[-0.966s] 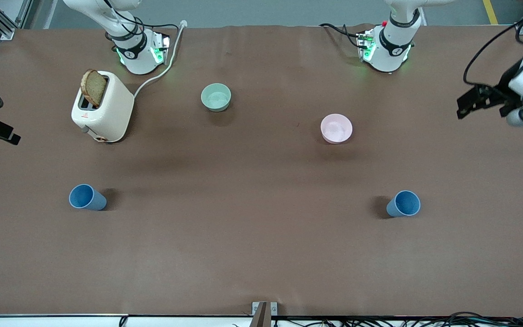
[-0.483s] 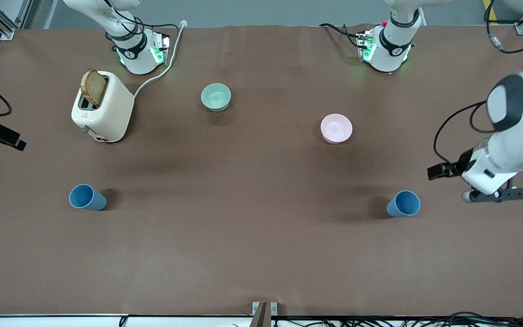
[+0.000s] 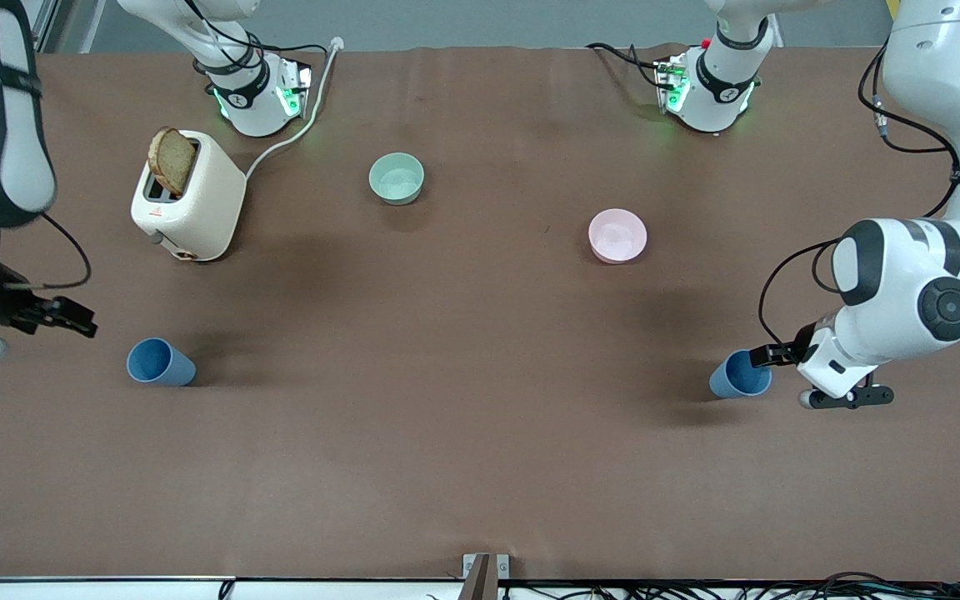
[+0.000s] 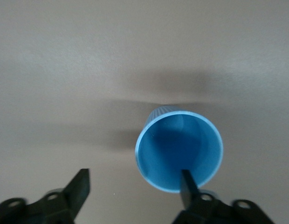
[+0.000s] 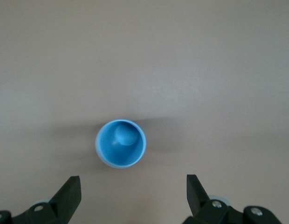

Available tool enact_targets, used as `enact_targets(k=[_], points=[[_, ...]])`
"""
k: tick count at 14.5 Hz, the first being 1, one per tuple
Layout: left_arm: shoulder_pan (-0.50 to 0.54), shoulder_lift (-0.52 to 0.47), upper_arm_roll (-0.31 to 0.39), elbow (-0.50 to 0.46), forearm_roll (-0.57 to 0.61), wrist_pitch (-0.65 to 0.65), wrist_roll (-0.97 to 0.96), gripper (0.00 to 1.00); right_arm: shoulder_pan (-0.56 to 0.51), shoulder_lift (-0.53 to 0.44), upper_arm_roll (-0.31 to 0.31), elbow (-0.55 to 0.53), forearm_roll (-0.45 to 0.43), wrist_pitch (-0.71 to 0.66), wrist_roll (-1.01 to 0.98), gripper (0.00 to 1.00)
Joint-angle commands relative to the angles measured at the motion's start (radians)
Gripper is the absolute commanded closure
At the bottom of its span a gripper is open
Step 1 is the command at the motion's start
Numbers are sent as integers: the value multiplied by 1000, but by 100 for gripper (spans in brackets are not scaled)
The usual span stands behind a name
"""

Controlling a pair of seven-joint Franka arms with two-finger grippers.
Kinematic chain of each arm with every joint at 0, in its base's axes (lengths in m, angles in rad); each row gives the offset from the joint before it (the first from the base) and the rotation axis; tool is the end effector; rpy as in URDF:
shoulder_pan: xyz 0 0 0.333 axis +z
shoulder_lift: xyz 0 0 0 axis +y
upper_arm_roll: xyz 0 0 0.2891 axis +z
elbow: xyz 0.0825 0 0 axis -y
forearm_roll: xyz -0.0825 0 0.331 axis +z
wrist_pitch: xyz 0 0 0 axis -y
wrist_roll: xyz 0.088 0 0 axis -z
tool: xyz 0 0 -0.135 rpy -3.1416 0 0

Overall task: Stack blue cups with both arms
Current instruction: 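Close the left gripper on one blue cup while the right gripper grasps the other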

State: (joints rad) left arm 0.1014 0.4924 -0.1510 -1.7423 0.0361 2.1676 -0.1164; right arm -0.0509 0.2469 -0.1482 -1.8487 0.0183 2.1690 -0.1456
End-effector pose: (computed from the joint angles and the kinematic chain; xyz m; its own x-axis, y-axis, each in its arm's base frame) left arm 0.5996 -0.0212 0.2720 0.9961 0.0598 -0.0655 0.0622 -0.9974 0.0352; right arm 0.5656 -0.1089 0.3720 0.9958 -0.0561 0.0724 -0.0585 -0.9978 0.0311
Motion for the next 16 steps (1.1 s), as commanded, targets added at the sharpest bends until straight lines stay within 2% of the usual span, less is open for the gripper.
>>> enact_targets(k=[1, 3, 5, 6, 7, 8, 10, 12, 14, 16], points=[[-8, 49, -1, 26, 15, 33, -8, 31, -9, 133, 4, 14, -31, 92, -14, 0], [-5, 78, -1, 38, 15, 60, -6, 47, -6, 182, 6, 20, -29, 130, -12, 0], [1, 81, -1, 37, 15, 60, -5, 71, -1, 212, 7, 14, -29, 159, -12, 0], [1, 83, -1, 37, 15, 60, -3, 81, -3, 221, 7, 14, -29, 167, -14, 3], [1, 83, -1, 37, 15, 60, -5, 90, -3, 229, 7, 13, -26, 185, -14, 14], [1, 81, -1, 37, 15, 58, -6, 98, 0, 241, 9, 9, -24, 196, -14, 30], [0, 77, -1, 37, 15, 57, -5, 100, -3, 256, 10, 11, -18, 206, -14, 70], [-8, 40, -15, 35, 15, 40, -9, 100, -4, 270, 10, 12, -6, 207, -12, 96], [-35, -7, -44, 37, 2, -35, -35, 100, -6, 281, 12, 13, 17, 207, -12, 100], [-42, -41, -137, 37, 2, -84, -142, 100, -4, 279, 12, 19, 18, 195, -8, 100]])
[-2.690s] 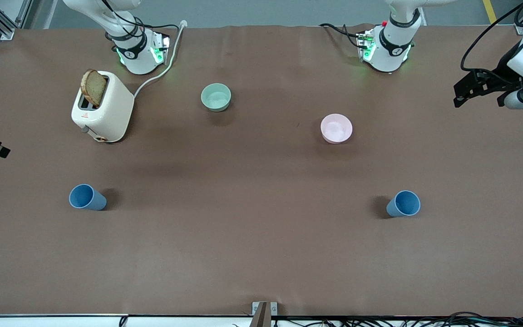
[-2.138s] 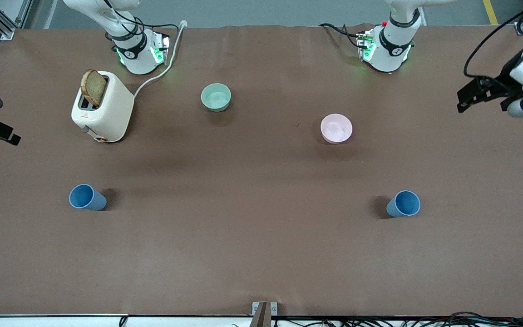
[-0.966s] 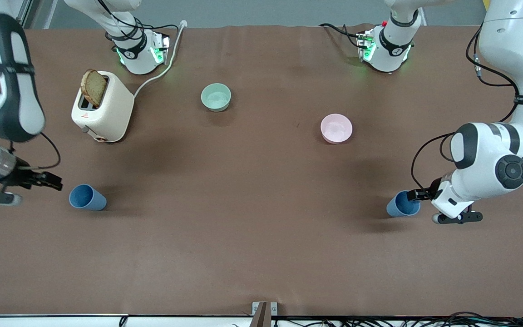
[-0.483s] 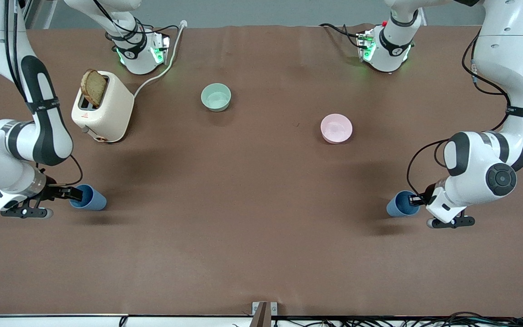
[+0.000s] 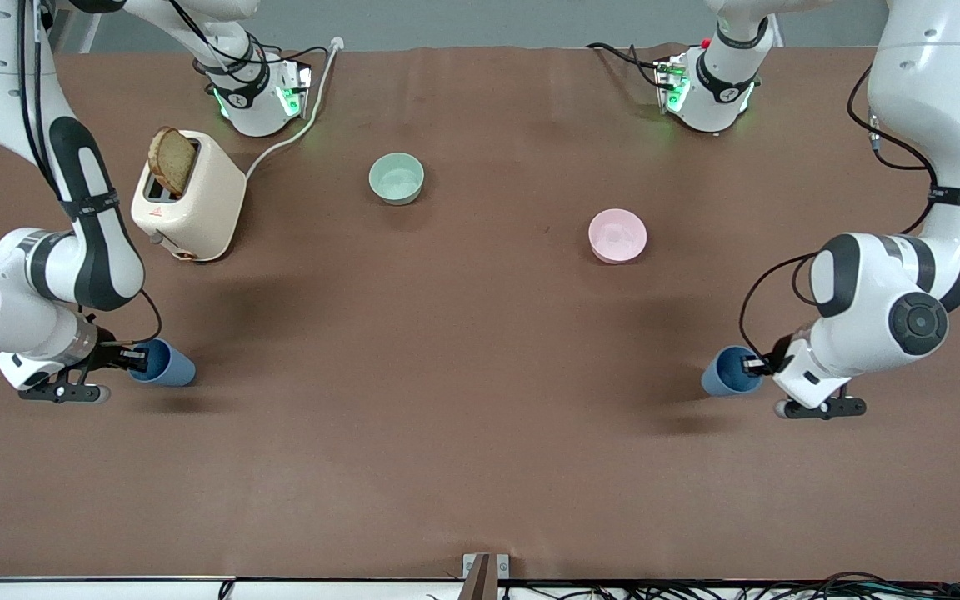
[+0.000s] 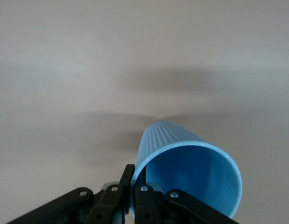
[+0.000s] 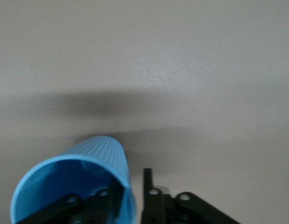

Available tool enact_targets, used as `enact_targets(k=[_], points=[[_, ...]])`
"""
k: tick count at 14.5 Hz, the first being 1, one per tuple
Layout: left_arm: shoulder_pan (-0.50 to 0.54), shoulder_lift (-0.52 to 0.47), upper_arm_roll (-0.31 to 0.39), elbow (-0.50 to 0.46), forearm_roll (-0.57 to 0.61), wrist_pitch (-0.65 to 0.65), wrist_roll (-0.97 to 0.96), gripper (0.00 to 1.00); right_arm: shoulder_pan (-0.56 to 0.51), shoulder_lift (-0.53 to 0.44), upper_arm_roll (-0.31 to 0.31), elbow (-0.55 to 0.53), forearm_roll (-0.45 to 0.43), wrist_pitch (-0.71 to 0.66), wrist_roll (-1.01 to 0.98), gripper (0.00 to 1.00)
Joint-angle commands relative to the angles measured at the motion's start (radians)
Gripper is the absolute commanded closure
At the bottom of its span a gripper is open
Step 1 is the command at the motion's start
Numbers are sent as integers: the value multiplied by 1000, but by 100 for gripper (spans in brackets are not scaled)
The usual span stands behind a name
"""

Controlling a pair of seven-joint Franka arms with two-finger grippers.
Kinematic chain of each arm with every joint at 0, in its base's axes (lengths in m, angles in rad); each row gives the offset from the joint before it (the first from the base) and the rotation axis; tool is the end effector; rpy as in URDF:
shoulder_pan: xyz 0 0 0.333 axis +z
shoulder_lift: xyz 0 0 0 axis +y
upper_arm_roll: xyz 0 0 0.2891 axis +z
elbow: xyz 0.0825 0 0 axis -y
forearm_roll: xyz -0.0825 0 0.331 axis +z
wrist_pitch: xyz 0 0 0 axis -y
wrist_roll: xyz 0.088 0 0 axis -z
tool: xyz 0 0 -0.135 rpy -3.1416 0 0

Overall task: Stack blue cups with both arms
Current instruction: 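Close the left gripper on one blue cup while the right gripper grasps the other, then carry the cup with the left gripper to the table center while the right gripper lifts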

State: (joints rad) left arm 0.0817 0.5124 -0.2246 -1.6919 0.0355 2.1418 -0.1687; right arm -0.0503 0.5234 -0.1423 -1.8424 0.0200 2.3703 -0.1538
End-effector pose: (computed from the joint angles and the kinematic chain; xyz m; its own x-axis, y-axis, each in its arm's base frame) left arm 0.6049 -0.0731 0.2815 0.9976 0.0288 -0.0624 0.0332 -0.9969 0.0710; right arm 0.5856 -0.1095 0.2319 0.9994 -0.0339 0.0010 -0.0339 -0.9978 0.0577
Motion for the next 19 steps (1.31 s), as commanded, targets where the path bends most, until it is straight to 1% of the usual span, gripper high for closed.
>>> enact_targets(k=[1, 2, 3, 5, 6, 7, 8, 10, 12, 15, 16, 17, 18, 19], points=[[-20, -64, -114, -14, 6, -71, -151, 100, -5, 0, 9, 17, 18, -16, 0, 100], [-26, -60, -168, -12, 12, -74, -213, 100, -3, -13, 9, 28, 18, -54, -1, 100], [-45, -55, -200, -8, 17, -72, -256, 100, -3, -38, 9, 57, 21, -106, 0, 100], [-149, -23, -208, 21, 17, -65, -352, 100, 3, -56, 9, 154, 25, -227, 10, 100], [-204, -5, -205, 40, 17, -62, -430, 100, 9, -56, 10, 223, 38, -308, 34, 100], [-262, 23, -203, 63, 17, -59, -521, 100, 17, -54, 12, 282, 61, -368, 80, 100], [-301, 47, -202, 83, 18, -57, -581, 100, 29, -53, 30, 326, 80, -414, 133, 100], [-379, 93, -199, 101, 18, -5, -687, 100, 38, -54, 75, 360, 78, -428, 230, 100], [-427, 135, -194, 101, 18, 61, -758, 100, 38, -57, 125, 374, 77, -428, 321, 100], [-471, 173, -171, 101, 18, 89, -762, 99, 63, -71, 182, 385, 67, -421, 486, 100], [-486, 178, -162, 103, 17, 90, -764, 97, 72, -85, 203, 384, 66, -427, 532, 100], [-490, 182, -159, 103, 17, 90, -765, 89, 75, -100, 225, 378, 67, -430, 589, 100], [-490, 182, -157, 103, 17, 90, -769, 66, 87, -112, 263, 376, 67, -431, 675, 100], [-490, 179, -156, 103, 18, 92, -769, 2, 95, -121, 295, 374, 66, -436, 736, 100]])
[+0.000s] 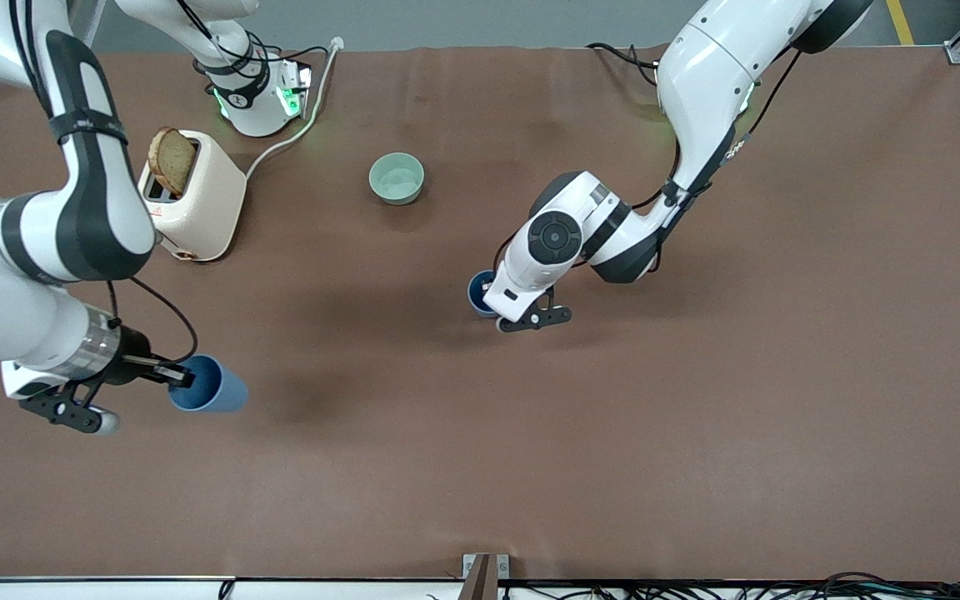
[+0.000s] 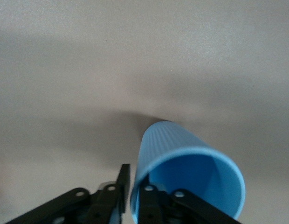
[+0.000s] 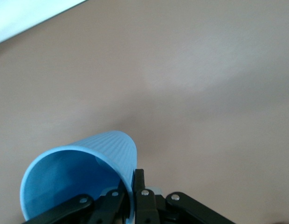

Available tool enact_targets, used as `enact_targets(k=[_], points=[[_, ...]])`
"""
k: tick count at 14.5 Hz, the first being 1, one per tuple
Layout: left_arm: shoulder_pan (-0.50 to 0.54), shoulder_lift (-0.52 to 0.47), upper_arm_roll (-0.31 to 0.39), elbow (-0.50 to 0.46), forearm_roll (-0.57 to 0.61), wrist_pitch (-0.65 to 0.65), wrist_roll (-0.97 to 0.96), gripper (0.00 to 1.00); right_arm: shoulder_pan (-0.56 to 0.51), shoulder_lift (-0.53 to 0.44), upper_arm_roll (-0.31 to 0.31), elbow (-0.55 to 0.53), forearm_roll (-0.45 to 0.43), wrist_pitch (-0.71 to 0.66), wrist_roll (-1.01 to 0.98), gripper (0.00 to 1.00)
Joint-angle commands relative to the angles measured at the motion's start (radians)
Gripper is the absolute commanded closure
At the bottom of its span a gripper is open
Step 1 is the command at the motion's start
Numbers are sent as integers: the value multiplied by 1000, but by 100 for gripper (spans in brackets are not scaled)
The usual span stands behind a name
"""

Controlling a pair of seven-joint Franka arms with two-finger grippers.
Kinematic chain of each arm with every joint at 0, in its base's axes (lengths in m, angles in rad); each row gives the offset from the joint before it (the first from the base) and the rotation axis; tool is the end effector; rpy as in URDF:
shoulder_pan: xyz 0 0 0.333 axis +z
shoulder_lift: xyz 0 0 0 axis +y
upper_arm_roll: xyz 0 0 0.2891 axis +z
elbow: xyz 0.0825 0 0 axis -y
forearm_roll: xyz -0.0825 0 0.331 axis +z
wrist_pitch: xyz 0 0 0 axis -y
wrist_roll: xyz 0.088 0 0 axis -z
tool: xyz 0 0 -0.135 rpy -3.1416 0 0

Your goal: Stack blue cups with both arms

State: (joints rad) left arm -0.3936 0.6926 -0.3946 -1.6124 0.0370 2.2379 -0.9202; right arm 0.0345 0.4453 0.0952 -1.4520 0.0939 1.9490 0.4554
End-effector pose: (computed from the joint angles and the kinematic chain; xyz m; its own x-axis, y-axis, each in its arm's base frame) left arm 0.4665 -0.4278 0.2291 0.9668 0.1746 -0.1866 0.1979 -0.9735 0.1144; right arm 0.6285 0.0820 0.4019 0.9331 -0.3594 -0.0117 -0.3574 -0.9236 -0.1385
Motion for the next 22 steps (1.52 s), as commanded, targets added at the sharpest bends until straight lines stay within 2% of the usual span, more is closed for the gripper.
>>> enact_targets(k=[1, 3, 5, 8, 12, 14, 16, 21, 22], points=[[-14, -10, 14, 26, 20, -6, -16, 0, 22, -57, 86, -16, -8, -34, 173, 100], [2, -53, 13, 60, 67, -41, -14, 0, 94, -85, 107, -18, -8, -79, 247, 100], [47, -151, 13, 92, 93, -157, -5, 0, 194, -96, 110, -18, -8, -104, 349, 100], [169, -274, 8, 187, 93, -384, 33, 0, 341, -89, 153, -18, -13, -91, 524, 100], [341, -445, 6, 224, 92, -544, 223, 0, 461, -45, 166, -18, -54, -73, 624, 100], [438, -513, 7, 223, 80, -587, 387, 0, 490, -1, 166, -27, -106, -32, 646, 100], [516, -550, 3, 223, 76, -612, 522, 0, 498, 29, 166, -39, -115, 51, 661, 100], [561, -596, 14, 218, 75, -675, 661, 0, 504, 59, 169, -39, -134, 70, 667, 100], [546, -616, 54, 210, 72, -675, 708, 0, 510, 68, 169, -39, -134, 79, 667, 100]])
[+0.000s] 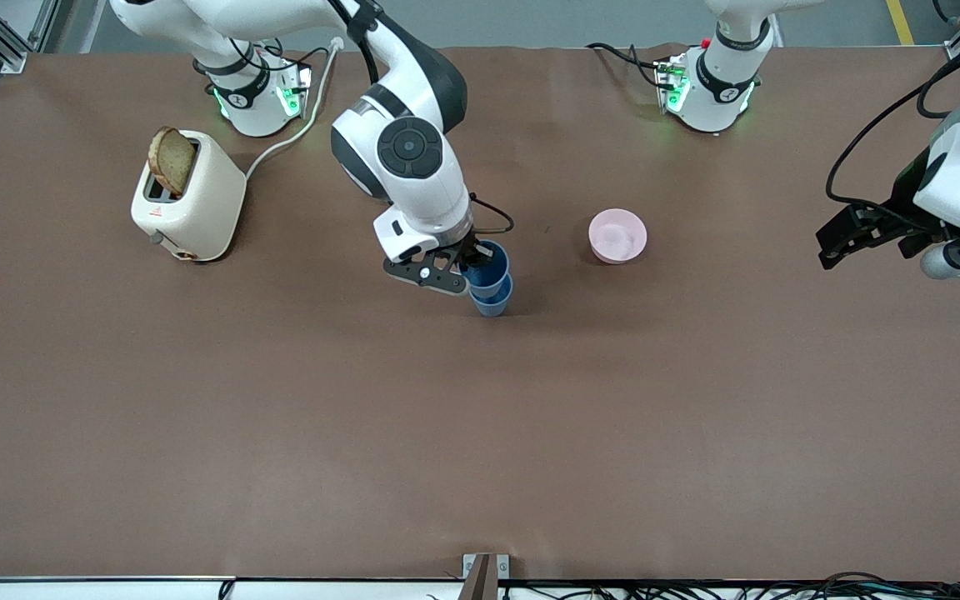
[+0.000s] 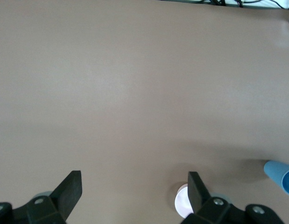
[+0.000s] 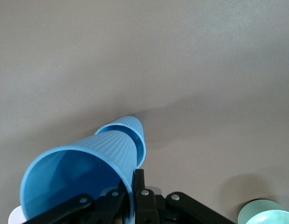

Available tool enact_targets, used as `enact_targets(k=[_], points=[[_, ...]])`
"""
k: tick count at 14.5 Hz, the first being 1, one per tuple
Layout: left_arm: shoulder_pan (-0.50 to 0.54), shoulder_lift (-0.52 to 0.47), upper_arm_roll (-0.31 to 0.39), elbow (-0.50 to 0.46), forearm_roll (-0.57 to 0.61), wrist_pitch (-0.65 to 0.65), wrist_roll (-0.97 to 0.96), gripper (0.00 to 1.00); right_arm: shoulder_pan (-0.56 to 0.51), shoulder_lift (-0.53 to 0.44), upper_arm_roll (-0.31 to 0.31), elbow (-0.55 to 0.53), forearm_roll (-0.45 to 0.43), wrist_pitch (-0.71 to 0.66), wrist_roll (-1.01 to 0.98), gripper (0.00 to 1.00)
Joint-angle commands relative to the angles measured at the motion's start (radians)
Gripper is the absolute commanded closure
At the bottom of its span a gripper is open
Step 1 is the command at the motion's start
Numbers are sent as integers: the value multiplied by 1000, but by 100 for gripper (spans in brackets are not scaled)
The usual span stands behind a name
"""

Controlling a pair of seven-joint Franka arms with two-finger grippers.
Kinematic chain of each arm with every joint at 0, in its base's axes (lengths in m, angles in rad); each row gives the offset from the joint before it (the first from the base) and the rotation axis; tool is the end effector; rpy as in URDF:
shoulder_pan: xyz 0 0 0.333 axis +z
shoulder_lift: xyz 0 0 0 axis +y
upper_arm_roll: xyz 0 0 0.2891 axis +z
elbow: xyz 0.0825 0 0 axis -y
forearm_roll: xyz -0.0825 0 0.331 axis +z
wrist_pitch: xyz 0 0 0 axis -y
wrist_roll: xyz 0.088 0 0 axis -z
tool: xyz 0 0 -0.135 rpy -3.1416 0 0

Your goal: Stack blue cups with both arms

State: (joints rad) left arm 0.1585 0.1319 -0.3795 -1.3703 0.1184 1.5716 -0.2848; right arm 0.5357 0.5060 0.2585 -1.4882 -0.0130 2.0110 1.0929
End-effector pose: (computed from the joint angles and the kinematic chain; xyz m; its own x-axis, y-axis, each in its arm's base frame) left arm 0.5325 -0.0888 0.5900 0.9930 0.0708 0.0948 0.0752 -0.9962 -0.0444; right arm 0.4642 0.4376 0.3603 0.9448 -0.3163 -0.0851 -0.3229 -0.9431 -0.0794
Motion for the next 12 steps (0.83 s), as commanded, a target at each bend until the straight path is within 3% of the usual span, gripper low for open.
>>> enact_targets(k=[1, 4, 9, 12], points=[[-58, -64, 92, -32, -20, -15, 125, 0, 16, 17, 7, -3, -27, 17, 30, 100], [-126, -112, 195, -53, -88, -86, 145, 0, 21, 32, 7, -4, -28, 29, 28, 100], [-174, -140, 267, -128, -95, -79, 159, 0, 35, 49, 8, -4, -28, 32, 28, 99], [-171, -141, 272, -167, -114, -44, 159, 0, 35, 54, 7, -4, -30, 34, 28, 99]])
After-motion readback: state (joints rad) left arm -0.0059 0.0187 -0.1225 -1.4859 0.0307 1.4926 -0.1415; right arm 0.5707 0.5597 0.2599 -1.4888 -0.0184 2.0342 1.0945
